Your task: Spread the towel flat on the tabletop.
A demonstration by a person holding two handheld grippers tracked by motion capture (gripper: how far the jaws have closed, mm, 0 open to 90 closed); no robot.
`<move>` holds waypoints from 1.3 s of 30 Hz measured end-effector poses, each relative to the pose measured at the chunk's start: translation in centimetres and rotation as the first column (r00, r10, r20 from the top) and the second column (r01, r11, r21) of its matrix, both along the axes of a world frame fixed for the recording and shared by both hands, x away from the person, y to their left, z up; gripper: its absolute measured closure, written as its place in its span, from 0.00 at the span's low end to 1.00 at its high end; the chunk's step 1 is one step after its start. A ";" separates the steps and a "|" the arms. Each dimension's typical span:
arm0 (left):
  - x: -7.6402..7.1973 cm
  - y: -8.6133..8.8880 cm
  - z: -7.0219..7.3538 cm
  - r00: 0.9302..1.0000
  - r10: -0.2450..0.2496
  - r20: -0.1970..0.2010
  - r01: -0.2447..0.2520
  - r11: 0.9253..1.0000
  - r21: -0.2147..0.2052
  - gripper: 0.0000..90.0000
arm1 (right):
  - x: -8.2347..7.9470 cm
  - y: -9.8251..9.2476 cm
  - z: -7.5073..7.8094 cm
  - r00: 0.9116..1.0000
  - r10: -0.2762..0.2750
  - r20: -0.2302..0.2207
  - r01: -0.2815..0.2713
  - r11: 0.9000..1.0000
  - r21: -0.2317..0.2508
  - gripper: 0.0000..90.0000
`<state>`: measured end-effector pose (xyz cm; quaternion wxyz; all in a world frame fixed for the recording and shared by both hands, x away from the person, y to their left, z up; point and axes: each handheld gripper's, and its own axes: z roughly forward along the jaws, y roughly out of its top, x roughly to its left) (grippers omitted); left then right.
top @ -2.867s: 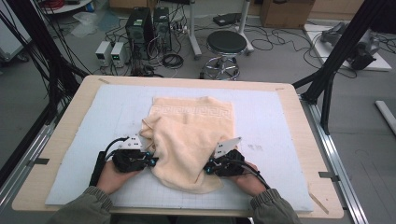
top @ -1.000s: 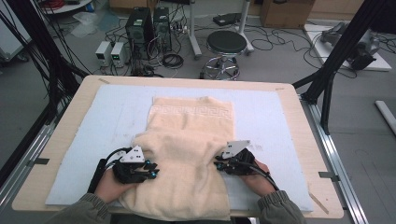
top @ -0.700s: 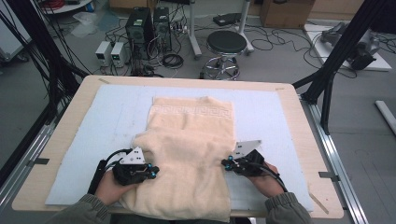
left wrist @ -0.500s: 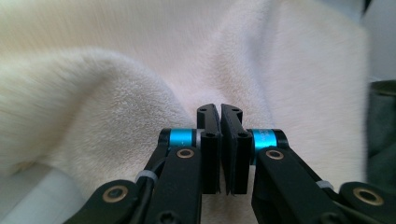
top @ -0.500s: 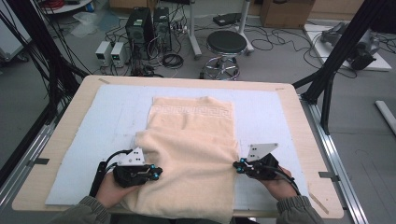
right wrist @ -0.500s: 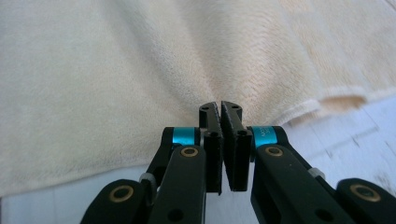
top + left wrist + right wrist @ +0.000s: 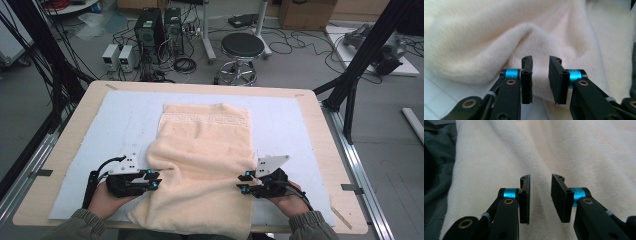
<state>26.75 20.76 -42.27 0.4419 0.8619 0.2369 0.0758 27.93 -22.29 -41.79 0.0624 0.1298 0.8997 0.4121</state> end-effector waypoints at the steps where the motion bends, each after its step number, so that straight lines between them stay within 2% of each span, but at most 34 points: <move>1: 0.0 -0.1 -0.3 1.000 -0.013 -0.013 0.013 1.000 0.002 0.81 | 0.0 0.2 -0.3 1.000 0.004 -0.010 -0.005 1.000 -0.004 0.76; 3: 0.0 -0.3 -0.6 0.999 -0.025 -0.028 0.025 1.000 0.003 0.81 | 0.0 0.5 -0.8 1.000 0.010 -0.023 -0.011 1.000 -0.018 0.76; 4: 0.1 -1.0 -1.1 0.998 -0.048 -0.049 0.049 0.999 0.023 0.81 | 0.1 0.6 -1.0 1.000 0.014 -0.027 -0.014 1.000 -0.024 0.75; 6: 0.2 -1.6 -1.5 0.996 -0.067 -0.057 0.069 0.997 0.036 0.76 | 0.1 0.8 -1.4 0.999 0.015 -0.045 -0.017 0.999 -0.043 0.73; 9: 0.3 -2.2 -1.5 0.996 -0.076 -0.053 0.079 0.995 0.055 0.76 | 0.1 1.1 -1.6 0.999 0.017 -0.042 -0.019 0.998 -0.061 0.72; 10: 0.1 -2.6 -1.5 0.998 -0.063 -0.022 0.065 0.994 0.084 0.86 | 0.0 1.4 -1.8 0.999 0.019 -0.038 -0.022 0.997 -0.078 0.72; 11: 0.2 -2.5 -1.5 0.997 -0.067 -0.043 0.070 0.994 0.079 0.90 | 0.1 1.4 -1.9 0.999 0.023 -0.039 -0.026 0.997 -0.076 0.72; 12: 0.0 -2.5 -1.5 0.997 -0.064 -0.037 0.067 0.994 0.083 0.96 | 0.1 1.4 -1.9 0.999 0.020 -0.040 -0.023 0.997 -0.076 0.72; 15: -0.4 -2.4 -1.3 0.998 -0.054 -0.030 0.057 0.994 0.097 0.98 | 0.0 1.4 -1.9 0.999 0.015 -0.043 -0.018 0.997 -0.075 0.72; 16: -1.0 -2.2 -1.2 0.998 -0.057 -0.035 0.060 0.993 0.101 0.98 | 0.0 1.4 -1.9 0.999 0.017 -0.040 -0.020 0.997 -0.076 0.72; 19: -1.8 -1.8 -1.1 0.997 -0.058 -0.053 0.063 0.993 0.098 0.98 | 0.0 1.4 -1.9 0.999 0.023 -0.044 -0.026 0.997 -0.074 0.72; 20: -2.6 -1.4 -0.9 0.996 -0.069 -0.058 0.074 0.994 0.082 0.99 | -0.1 1.3 -1.8 0.999 0.024 -0.040 -0.027 0.997 -0.075 0.72; 21: -2.6 -1.4 -0.9 0.996 -0.069 -0.058 0.074 0.994 0.082 0.99 | -0.1 1.3 -1.8 0.999 0.026 -0.045 -0.029 0.997 -0.074 0.72; 22: -3.6 -0.9 -0.3 0.994 -0.084 -0.063 0.088 0.994 0.061 0.99 | -0.3 1.3 -1.7 0.998 0.031 -0.046 -0.034 0.997 -0.066 0.72; 23: -3.6 -0.9 -0.3 0.994 -0.084 -0.063 0.088 0.994 0.061 0.99 | -0.4 1.3 -1.5 0.998 0.041 -0.043 -0.044 0.997 -0.057 0.72; 25: -4.3 -0.5 0.5 0.995 -0.099 -0.033 0.100 0.994 0.036 0.99 | -0.9 1.3 -1.3 0.998 0.052 -0.032 -0.053 0.998 -0.045 0.71; 26: -4.3 -0.5 0.5 0.995 -0.099 -0.033 0.100 0.994 0.036 0.98 | -1.1 1.3 -1.2 0.998 0.054 -0.031 -0.056 0.998 -0.043 0.71; 28: -3.8 -0.4 0.7 0.996 -0.086 0.006 0.086 0.996 0.032 0.88 | -1.4 1.4 -1.2 0.997 0.066 -0.032 -0.068 0.997 -0.044 0.70; 30: -3.1 -0.6 0.4 0.997 -0.080 0.013 0.080 0.996 0.034 0.78 | -1.5 1.4 -1.4 0.997 0.063 -0.044 -0.065 0.997 -0.036 0.70; 31: -3.1 -0.6 0.4 0.997 -0.080 0.013 0.080 0.996 0.034 0.75 | -1.4 1.4 -1.6 0.997 0.060 -0.044 -0.062 0.997 -0.042 0.70; 33: -2.2 -1.0 -0.4 0.996 -0.088 -0.009 0.089 0.994 0.070 0.71 | -1.3 1.5 -2.1 0.996 0.058 -0.061 -0.061 0.997 -0.050 0.71; 34: -1.9 -1.3 -0.9 0.994 -0.108 -0.026 0.110 0.990 0.093 0.70 | -1.3 1.5 -2.2 0.996 0.056 -0.063 -0.059 0.997 -0.042 0.73; 35: -1.9 -1.3 -0.9 0.994 -0.108 -0.026 0.110 0.990 0.093 0.70 | -1.3 1.5 -2.2 0.997 0.052 -0.062 -0.055 0.998 -0.042 0.78; 36: -1.7 -1.6 -1.4 0.992 -0.124 -0.015 0.124 0.986 0.115 0.71 | -1.4 1.5 -2.2 0.996 0.046 -0.071 -0.049 0.998 -0.043 0.83; 38: -1.5 -1.5 -1.3 0.993 -0.110 -0.030 0.113 0.987 0.116 0.80 | -1.4 1.5 -2.2 0.995 0.056 -0.078 -0.058 0.998 -0.031 0.91; 39: -1.4 -1.5 -1.3 0.993 -0.108 -0.039 0.111 0.988 0.108 0.88 | -1.4 1.5 -2.3 0.995 0.058 -0.081 -0.061 0.998 -0.030 0.93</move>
